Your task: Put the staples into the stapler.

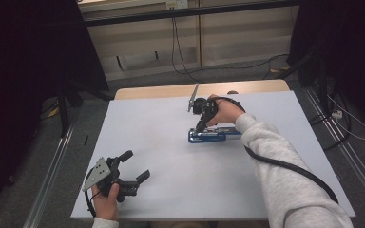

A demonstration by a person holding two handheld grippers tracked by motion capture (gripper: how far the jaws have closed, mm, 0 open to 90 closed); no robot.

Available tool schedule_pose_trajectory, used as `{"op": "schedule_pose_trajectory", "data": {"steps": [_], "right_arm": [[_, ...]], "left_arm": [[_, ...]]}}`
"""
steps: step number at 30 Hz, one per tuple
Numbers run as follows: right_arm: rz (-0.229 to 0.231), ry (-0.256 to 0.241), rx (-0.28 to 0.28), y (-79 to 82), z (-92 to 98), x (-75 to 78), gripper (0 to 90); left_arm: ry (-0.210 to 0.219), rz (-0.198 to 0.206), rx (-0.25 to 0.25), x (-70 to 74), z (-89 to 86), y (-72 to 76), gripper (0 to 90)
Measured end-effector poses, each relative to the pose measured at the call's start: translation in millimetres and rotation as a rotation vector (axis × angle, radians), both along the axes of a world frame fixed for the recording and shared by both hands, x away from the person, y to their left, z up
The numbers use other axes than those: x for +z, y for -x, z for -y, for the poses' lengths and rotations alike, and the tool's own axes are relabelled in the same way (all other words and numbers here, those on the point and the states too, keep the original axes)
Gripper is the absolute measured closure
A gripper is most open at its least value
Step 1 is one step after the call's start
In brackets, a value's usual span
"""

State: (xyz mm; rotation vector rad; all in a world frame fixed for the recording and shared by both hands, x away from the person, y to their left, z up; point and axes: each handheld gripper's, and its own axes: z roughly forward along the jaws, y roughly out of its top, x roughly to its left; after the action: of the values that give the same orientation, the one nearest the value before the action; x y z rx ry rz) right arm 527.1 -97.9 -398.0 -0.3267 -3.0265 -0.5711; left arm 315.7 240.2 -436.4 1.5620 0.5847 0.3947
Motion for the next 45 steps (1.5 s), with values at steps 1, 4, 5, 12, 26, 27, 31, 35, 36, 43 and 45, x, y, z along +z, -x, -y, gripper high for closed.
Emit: {"op": "schedule_pose_trajectory", "data": {"steps": [1, 4, 5, 12, 26, 27, 31, 35, 36, 43, 45], "right_arm": [[0.0, 0.0, 0.0, 0.0, 0.0, 0.0, 79.4], [0.001, 0.006, 0.002, -0.2, -1.3, -0.5, 79.4], [0.001, 0.002, -0.002, -0.5, -2.3, -0.8, 79.4], [0.003, 0.011, 0.009, -1.3, -5.0, -0.8, 79.4], [0.008, 0.01, 0.002, -1.0, -7.6, -0.7, 78.6], [0.01, 0.004, -0.003, -0.9, -8.3, -1.0, 76.8], [0.009, -0.015, -0.034, 0.6, -6.0, -0.7, 65.8], [0.025, -0.054, -0.05, 4.8, 2.6, 0.6, 60.6], [0.025, -0.054, -0.05, 4.8, 2.6, 0.6, 60.6], [0.06, -0.165, -0.169, 14.4, 34.3, 5.5, 43.5], [0.055, -0.203, -0.198, 17.0, 42.8, 5.5, 37.1]], "left_arm": [[0.0, 0.0, 0.002, 0.0, 0.0, 0.0, 2.3], [0.004, 0.0, -0.004, 0.2, 0.1, 0.4, 2.3], [0.003, 0.008, -0.001, 0.5, -0.4, 0.3, 2.3], [0.014, 0.005, -0.003, 0.7, -0.4, 0.6, 2.3], [0.005, 0.008, -0.004, 0.4, 0.2, 0.0, 2.4], [0.005, 0.007, -0.004, 0.4, 0.3, 0.0, 2.4], [0.014, 0.004, -0.006, 0.2, 0.5, -0.1, 2.4], [0.014, 0.002, -0.005, 0.2, 0.6, -0.2, 2.3], [0.012, 0.003, -0.002, 0.3, 0.9, -0.2, 2.3], [0.014, -0.004, 0.003, 0.5, 2.9, -1.2, 2.3], [-0.008, 0.006, 0.013, 0.7, 3.6, -3.1, 2.4]]}}
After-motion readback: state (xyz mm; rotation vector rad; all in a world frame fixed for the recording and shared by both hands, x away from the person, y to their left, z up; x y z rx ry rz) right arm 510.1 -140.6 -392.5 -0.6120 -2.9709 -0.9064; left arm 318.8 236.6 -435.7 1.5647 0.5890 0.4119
